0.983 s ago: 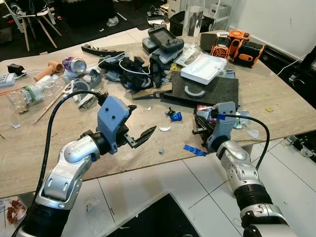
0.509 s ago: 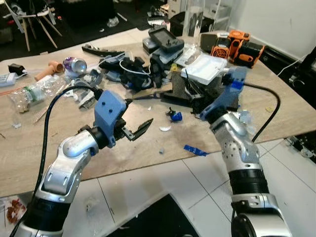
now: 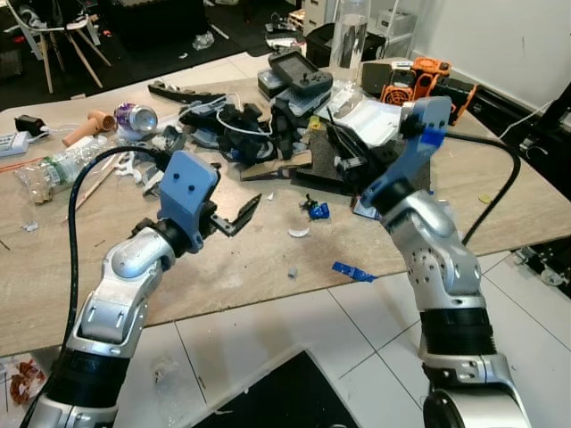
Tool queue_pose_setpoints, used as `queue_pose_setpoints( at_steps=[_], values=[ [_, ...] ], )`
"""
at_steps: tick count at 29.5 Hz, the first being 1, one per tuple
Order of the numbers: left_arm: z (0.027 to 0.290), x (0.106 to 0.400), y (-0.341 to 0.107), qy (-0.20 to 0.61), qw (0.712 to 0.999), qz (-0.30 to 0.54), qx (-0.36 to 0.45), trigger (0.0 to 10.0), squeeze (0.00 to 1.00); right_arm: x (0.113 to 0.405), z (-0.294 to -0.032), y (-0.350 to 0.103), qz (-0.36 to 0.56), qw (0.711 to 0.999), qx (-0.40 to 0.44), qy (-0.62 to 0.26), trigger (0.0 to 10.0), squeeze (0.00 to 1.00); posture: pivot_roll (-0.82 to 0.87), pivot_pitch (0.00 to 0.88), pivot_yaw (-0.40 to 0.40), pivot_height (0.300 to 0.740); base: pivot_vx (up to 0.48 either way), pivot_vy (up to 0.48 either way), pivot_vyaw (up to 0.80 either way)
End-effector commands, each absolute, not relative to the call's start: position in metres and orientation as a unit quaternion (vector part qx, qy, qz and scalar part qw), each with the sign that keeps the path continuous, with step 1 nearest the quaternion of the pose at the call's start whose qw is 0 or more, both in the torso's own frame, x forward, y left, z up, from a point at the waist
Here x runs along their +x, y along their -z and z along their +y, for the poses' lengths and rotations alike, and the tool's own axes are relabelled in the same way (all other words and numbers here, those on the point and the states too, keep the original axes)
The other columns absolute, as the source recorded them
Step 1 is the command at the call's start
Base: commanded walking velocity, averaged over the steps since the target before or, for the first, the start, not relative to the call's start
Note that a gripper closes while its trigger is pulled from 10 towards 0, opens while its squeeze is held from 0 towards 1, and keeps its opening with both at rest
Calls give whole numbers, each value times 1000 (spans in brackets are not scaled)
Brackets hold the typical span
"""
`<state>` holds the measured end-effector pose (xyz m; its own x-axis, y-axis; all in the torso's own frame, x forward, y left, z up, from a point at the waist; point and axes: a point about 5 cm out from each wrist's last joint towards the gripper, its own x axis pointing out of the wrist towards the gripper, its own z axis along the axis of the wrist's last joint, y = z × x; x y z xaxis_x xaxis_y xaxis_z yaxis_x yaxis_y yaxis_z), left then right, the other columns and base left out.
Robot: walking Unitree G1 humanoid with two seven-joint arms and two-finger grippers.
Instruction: Picking trash to rubbish bin
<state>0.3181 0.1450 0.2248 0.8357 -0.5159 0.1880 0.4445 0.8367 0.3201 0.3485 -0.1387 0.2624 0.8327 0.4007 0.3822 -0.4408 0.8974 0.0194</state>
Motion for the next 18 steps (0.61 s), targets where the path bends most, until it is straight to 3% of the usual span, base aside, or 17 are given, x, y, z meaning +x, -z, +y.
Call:
queue_pose_setpoints(
  at_steps=[1,6,11,18],
  values=[
    [149,319,-216,238,956,-115,126,10000,0,346,-140,-262,-198,957,31,-208,10000,0,21,141,47,740,0,0,0],
    [158,328,-206,143,978,-89,122,10000,0,335,-140,-259,-202,962,-36,-183,10000,0,11,139,43,740,0,0,0],
    [157,329,-207,136,979,-96,121,10000,0,332,-136,-257,-201,960,-33,-191,10000,0,13,139,41,740,0,0,0],
    [147,327,-210,131,979,-108,116,10000,0,327,-130,-263,-214,959,1,-187,10000,0,14,138,42,740,0,0,-775]
  ],
)
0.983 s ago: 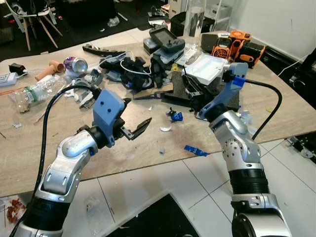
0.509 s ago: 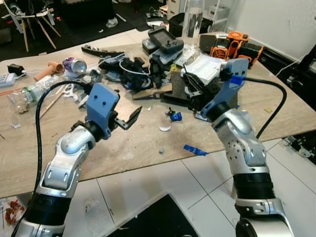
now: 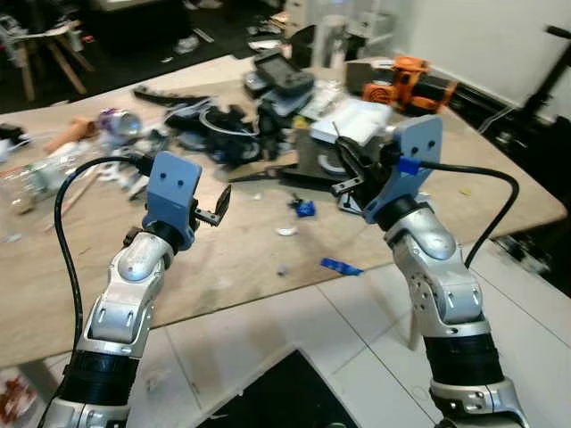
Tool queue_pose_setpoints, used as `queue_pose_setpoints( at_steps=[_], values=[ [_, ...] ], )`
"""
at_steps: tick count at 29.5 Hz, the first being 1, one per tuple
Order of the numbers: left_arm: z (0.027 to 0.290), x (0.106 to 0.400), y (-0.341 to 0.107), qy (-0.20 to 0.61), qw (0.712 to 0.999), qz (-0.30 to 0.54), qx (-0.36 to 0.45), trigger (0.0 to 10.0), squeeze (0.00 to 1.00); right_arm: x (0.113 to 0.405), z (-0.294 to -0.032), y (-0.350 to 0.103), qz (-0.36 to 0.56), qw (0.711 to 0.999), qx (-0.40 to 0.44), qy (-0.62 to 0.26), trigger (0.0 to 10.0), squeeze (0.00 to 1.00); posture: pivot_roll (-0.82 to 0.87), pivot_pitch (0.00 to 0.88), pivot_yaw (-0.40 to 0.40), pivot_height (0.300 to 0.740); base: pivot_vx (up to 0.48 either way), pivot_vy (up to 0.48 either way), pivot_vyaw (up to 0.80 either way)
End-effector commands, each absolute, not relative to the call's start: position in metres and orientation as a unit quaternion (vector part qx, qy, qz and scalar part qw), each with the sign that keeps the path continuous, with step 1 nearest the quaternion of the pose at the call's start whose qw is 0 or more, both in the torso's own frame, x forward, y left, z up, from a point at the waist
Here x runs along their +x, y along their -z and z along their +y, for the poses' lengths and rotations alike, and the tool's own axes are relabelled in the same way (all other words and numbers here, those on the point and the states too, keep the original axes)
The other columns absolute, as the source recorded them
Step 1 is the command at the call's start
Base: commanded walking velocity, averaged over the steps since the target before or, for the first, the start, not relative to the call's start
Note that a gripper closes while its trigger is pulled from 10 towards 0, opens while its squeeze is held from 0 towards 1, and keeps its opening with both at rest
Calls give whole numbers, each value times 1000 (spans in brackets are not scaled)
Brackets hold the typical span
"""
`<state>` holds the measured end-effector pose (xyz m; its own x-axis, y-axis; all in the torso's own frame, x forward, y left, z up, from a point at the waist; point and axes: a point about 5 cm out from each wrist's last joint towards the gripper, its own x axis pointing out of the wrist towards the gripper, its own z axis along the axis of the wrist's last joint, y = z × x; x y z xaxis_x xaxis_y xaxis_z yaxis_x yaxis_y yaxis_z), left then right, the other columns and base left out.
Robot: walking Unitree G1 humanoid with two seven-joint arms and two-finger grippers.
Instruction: Picking trash to rubbish bin
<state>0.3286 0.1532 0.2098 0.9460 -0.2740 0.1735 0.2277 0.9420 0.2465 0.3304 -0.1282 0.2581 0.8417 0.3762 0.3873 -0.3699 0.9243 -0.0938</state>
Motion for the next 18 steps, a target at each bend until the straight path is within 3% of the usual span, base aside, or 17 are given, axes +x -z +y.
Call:
queue_pose_setpoints(
  at_steps=[1,18],
  values=[
    [147,327,-210,131,979,-108,116,10000,0,327,-130,-263,-214,959,1,-187,10000,0,14,138,42,740,0,0,-800],
    [152,329,-215,107,981,-119,109,10000,0,326,-124,-293,-238,950,39,-197,10000,0,16,136,29,740,0,0,-800]
  ],
)
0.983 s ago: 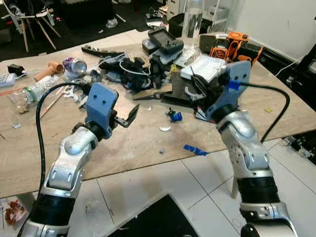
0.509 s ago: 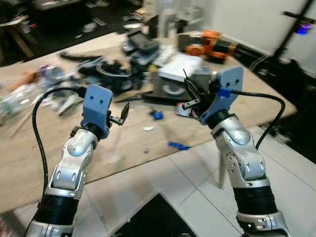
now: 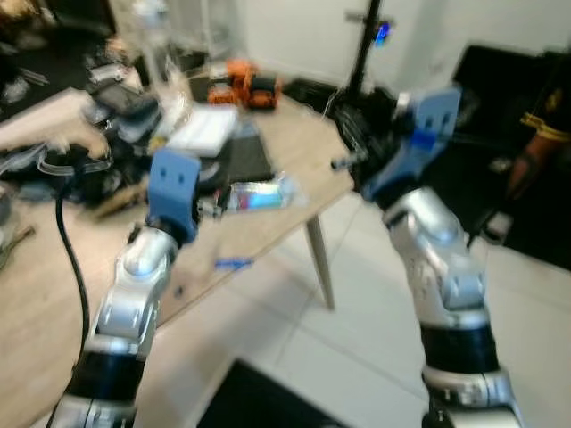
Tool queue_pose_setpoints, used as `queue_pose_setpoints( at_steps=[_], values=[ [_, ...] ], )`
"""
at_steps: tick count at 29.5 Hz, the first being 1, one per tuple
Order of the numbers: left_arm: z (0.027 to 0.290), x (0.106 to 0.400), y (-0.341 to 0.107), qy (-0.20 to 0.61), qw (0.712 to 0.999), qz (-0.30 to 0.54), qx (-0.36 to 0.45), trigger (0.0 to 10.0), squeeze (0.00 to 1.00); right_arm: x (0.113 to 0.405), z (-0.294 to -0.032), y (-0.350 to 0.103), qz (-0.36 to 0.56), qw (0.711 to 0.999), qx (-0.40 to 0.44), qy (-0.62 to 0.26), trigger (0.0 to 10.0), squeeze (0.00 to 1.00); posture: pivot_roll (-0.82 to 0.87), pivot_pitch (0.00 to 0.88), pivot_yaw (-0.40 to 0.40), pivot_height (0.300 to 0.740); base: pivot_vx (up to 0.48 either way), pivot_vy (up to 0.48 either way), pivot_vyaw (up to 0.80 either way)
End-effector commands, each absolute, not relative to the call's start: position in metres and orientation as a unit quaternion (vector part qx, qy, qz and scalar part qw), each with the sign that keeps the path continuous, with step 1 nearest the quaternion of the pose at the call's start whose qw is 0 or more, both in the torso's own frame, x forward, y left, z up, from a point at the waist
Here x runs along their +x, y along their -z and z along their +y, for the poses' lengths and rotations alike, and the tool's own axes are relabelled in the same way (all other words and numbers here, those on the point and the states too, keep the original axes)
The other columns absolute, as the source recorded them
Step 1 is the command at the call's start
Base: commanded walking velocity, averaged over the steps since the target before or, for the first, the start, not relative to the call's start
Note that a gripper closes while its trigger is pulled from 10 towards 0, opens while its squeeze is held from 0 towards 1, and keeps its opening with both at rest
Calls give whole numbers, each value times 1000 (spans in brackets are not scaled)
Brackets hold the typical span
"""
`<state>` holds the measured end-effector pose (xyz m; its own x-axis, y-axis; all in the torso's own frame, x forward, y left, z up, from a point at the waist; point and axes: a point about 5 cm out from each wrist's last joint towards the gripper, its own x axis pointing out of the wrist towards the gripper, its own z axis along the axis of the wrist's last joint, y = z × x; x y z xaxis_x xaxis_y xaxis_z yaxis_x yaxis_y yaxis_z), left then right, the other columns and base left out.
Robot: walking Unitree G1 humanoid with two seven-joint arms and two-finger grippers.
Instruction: Picking trash to rubbish bin
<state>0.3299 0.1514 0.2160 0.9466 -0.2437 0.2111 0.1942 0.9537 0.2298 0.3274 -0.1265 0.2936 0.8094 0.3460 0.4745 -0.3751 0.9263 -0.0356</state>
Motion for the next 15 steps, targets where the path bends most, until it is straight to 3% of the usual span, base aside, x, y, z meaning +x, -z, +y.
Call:
queue_pose_setpoints(
  at_steps=[1,15],
  values=[
    [152,329,-215,107,981,-118,110,10000,0,327,-123,-292,-235,951,39,-198,10000,0,16,136,29,740,0,0,-800],
    [152,326,-209,110,981,-108,115,10000,0,326,-123,-244,-159,970,34,-180,10000,0,17,140,28,740,0,0,-800]
  ],
)
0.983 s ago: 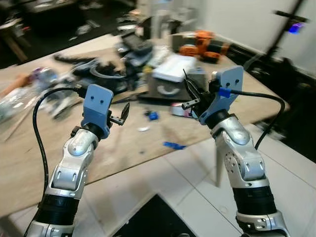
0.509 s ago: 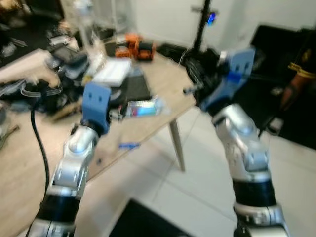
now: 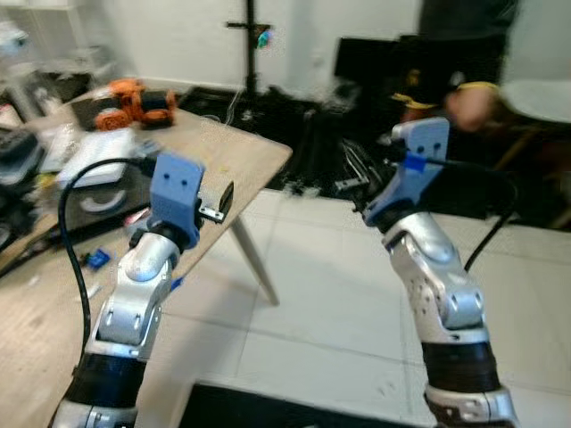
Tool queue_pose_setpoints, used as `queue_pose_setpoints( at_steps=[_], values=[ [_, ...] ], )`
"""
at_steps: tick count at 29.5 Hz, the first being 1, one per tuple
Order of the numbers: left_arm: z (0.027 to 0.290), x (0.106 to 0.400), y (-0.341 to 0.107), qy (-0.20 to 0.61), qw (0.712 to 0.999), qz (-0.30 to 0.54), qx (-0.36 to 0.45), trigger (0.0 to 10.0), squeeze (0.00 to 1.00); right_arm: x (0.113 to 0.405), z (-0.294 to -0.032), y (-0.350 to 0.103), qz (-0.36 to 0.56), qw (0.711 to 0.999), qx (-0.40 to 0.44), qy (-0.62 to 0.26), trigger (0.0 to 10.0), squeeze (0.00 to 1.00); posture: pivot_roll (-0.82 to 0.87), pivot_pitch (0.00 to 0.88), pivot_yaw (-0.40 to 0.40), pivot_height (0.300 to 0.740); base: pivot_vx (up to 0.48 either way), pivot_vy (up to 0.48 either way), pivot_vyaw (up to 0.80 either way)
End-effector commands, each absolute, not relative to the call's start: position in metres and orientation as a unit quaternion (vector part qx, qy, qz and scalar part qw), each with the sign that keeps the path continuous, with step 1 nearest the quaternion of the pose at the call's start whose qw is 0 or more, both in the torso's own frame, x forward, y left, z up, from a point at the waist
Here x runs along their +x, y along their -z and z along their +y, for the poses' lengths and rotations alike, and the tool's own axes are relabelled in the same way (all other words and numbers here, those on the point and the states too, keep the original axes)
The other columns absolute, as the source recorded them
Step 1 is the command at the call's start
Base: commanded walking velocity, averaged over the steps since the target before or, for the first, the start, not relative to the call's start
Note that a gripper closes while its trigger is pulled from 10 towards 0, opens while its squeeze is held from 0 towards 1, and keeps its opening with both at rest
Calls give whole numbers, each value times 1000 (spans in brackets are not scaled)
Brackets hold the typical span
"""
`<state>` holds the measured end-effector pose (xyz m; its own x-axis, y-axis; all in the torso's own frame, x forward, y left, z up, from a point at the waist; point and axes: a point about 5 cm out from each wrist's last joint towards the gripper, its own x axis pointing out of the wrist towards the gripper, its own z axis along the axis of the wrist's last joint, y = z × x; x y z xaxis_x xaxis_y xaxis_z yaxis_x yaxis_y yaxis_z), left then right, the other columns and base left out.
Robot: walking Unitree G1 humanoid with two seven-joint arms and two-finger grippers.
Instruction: Picking trash to rubbish bin
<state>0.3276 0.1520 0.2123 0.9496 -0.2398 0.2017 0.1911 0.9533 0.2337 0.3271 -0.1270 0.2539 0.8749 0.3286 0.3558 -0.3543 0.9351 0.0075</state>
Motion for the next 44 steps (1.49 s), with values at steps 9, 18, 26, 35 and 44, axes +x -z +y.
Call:
queue_pose_setpoints(
  at_steps=[9,18,26,35,44],
  values=[
    [154,322,-186,115,981,-69,142,10000,0,321,-122,-213,-119,976,32,-179,10000,0,13,142,26,740,0,0,-800],
    [162,316,-162,121,987,-37,100,10000,0,312,-120,-161,-42,981,-26,-189,10000,0,9,138,23,740,0,0,-800],
    [182,309,-137,82,994,-2,70,10000,0,308,-149,-114,10,997,16,-75,10000,0,13,112,7,740,0,0,-800],
    [203,311,-123,-5,994,16,108,10000,0,301,-186,-81,54,996,-6,76,10000,0,17,98,6,740,0,0,-800],
    [201,306,-106,-13,994,36,99,10000,0,296,-193,-67,58,992,1,112,10000,0,14,87,6,740,0,0,-800]
  ],
)
